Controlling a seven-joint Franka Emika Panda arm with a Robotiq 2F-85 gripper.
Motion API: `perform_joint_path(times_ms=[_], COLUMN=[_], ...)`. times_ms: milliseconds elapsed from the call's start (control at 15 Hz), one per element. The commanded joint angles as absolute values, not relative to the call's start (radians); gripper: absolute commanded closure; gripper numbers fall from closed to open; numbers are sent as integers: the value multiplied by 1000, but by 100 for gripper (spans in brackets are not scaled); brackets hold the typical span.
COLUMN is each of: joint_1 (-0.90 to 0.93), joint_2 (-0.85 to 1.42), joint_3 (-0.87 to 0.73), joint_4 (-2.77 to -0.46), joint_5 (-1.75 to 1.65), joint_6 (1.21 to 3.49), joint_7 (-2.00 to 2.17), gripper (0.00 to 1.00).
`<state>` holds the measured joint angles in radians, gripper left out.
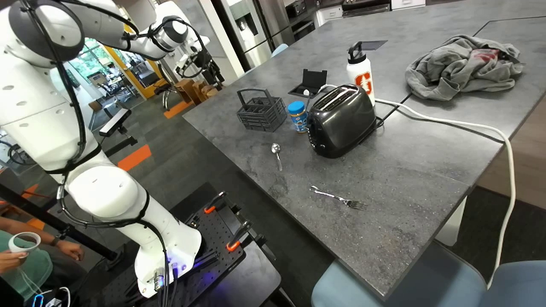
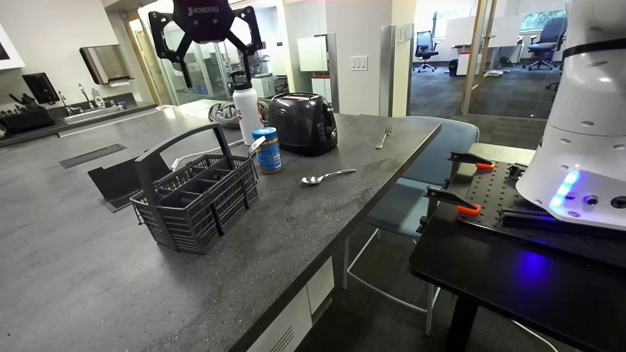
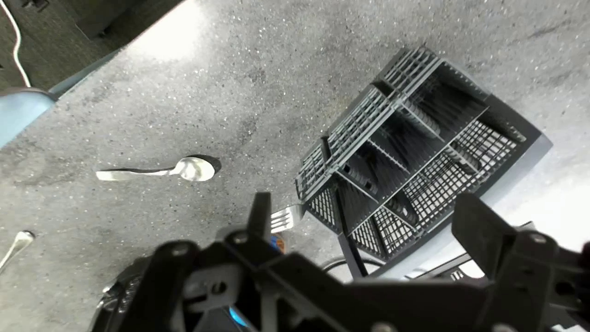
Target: Move the grey cutlery holder to the left
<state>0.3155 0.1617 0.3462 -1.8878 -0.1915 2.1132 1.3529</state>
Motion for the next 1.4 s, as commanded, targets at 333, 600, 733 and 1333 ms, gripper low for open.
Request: perform_joint_path(times_ms=[333, 600, 733, 1333], joint_1=[455, 459, 463, 508], joint_2=[485, 573, 612, 702], joint_3=[235, 191, 174, 112], joint_4=[-1503, -1410, -1369, -1262], joint_5=[-240, -180, -148, -145], joint_6=[2040, 2122, 2146, 2063], joint_7=[1640, 1670, 1670, 1726], gripper=[0, 0, 0, 0])
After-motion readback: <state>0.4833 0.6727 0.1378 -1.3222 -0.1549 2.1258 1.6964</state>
